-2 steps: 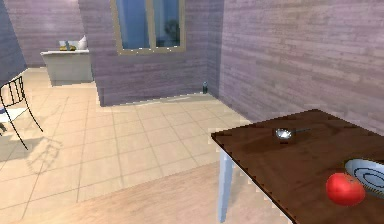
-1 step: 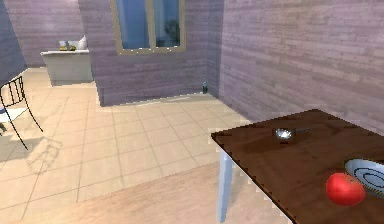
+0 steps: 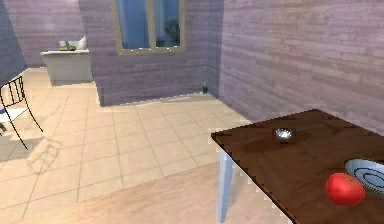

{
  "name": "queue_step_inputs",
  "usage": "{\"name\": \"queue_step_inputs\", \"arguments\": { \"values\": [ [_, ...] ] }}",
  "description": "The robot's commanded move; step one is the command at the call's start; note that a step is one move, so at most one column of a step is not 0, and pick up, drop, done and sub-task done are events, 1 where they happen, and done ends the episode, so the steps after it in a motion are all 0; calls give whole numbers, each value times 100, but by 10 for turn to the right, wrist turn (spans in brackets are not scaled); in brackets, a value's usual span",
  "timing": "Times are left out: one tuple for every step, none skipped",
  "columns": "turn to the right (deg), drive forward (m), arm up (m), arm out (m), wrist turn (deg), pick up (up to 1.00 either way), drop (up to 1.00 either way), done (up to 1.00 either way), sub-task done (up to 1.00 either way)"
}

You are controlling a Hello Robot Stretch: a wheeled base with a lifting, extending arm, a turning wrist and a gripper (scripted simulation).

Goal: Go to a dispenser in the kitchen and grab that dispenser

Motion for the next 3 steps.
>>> {"name": "queue_step_inputs", "arguments": {
  "values": [
    [0, 0, 0, 0, 450, 0, 0, 0, 0],
    [0, 0, 0, 0, 450, 0, 0, 0, 0],
    [0, 0, 0, 0, 300, 0, 0, 0, 0]
  ]
}}
